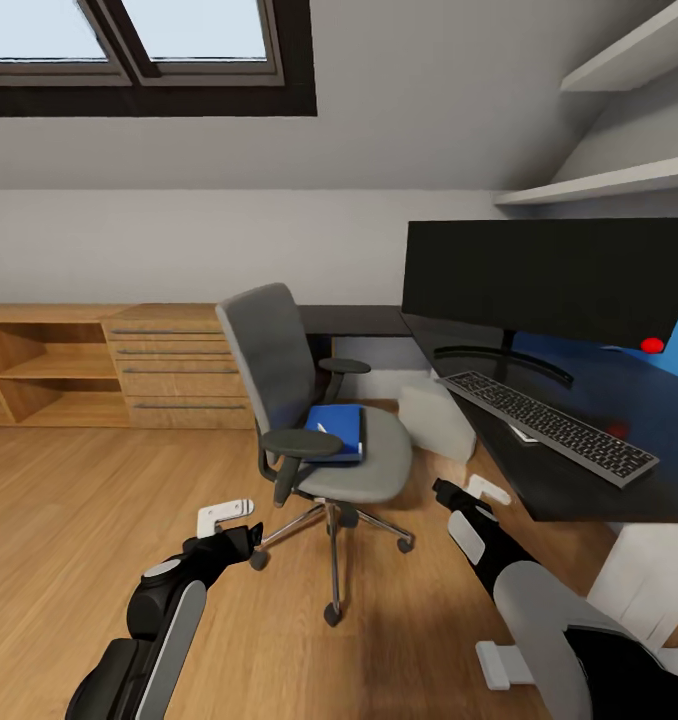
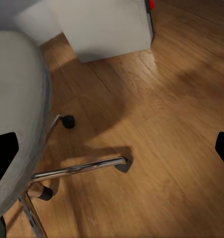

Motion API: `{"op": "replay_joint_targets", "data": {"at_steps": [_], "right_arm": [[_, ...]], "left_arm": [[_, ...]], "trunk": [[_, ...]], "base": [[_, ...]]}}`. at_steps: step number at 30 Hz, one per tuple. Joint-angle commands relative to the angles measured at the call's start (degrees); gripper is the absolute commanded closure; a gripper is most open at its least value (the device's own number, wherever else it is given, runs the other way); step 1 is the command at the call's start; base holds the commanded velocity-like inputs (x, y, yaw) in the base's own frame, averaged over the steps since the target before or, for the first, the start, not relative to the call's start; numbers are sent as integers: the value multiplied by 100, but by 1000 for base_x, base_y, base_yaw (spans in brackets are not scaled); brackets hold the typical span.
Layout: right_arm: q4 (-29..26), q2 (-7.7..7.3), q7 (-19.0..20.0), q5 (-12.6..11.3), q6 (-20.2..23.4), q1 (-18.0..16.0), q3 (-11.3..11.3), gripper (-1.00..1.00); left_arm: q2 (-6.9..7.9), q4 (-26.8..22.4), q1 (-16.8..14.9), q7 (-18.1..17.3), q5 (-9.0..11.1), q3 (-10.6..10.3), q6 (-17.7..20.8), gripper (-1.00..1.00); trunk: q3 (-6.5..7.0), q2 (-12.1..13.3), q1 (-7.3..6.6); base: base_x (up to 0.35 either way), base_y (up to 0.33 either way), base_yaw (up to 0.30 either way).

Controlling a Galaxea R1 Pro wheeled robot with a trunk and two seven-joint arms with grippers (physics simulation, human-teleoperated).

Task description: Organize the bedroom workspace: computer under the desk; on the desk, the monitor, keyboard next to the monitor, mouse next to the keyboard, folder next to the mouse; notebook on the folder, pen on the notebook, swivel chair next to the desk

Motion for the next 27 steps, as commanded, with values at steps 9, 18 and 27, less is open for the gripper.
{"op": "replay_joint_targets", "data": {"at_steps": [9, 18, 27], "right_arm": [[-7, -6, -11, -62, -29, -4, -25, -100], [16, -32, 1, -60, -36, -4, -30, -100], [36, -40, 7, -79, -30, -4, -36, -100]], "left_arm": [[1, -5, -2, 53, 61, -4, 16, -100], [1, -5, -4, 53, 60, -4, 16, -100], [1, -5, -4, 53, 53, -2, 16, -100]], "trunk": [[-6, -3, 1], [-6, -3, 1], [-6, -3, 1]], "base": [[143, 134, 0], [154, 9, 0], [100, 1, 0]]}}
